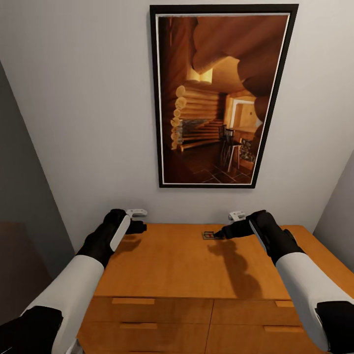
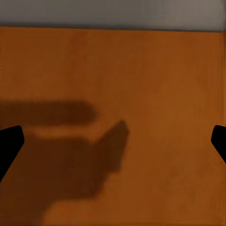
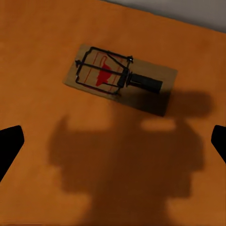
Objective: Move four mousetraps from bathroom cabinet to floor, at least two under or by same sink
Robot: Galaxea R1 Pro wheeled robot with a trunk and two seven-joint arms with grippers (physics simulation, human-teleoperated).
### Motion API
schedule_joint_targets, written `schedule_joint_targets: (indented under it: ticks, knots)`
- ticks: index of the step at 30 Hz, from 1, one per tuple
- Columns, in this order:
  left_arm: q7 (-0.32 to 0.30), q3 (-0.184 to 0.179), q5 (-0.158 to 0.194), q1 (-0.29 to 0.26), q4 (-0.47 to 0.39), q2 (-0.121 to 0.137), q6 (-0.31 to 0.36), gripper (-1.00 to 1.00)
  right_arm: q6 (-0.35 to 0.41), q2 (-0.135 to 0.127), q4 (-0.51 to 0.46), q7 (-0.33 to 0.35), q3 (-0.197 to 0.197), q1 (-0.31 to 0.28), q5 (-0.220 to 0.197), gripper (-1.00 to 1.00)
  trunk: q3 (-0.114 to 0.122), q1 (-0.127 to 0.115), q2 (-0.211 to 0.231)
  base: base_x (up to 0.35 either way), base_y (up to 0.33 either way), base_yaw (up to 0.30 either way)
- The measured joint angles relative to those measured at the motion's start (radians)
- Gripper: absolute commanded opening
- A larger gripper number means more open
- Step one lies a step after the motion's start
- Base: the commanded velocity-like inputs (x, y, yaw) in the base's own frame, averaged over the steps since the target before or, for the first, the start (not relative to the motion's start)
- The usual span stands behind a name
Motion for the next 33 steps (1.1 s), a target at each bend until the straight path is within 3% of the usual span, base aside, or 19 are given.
schedule_joint_targets:
  ticks: [4,6,13,21,33]
  knots:
    - [-0.022,-0.009,0.016,0.001,-0.022,0.02,0.023,1.0,-0.022,0.001,0.022,0.022,0.022,0.001,0.007,1.0,0.0,0.0,0.0,0.0,0.0,0.0]
    - [-0.034,0.002,0.007,0.001,-0.022,0.008,0.011,1.0,-0.033,0.003,0.034,0.034,0.034,0.001,-0.002,1.0,0.0,0.0,0.0,0.0,0.0,0.0]
    - [-0.019,0.02,-0.021,0.003,0.017,-0.017,-0.024,1.0,-0.009,0.009,0.01,0.017,-0.001,0.003,-0.006,1.0,0.0,0.0,0.0,0.0,0.0,0.0]
    - [0.026,0.024,-0.025,0.003,0.022,-0.022,-0.029,1.0,0.021,0.015,0.002,-0.028,-0.01,0.003,-0.006,1.0,0.0,0.0,0.0,0.0,0.0,0.0]
    - [0.029,0.025,-0.024,0.003,0.02,-0.024,-0.028,1.0,0.025,0.014,-0.007,-0.046,-0.012,0.003,-0.005,1.0,0.0,0.0,0.0,0.0,0.0,0.0]
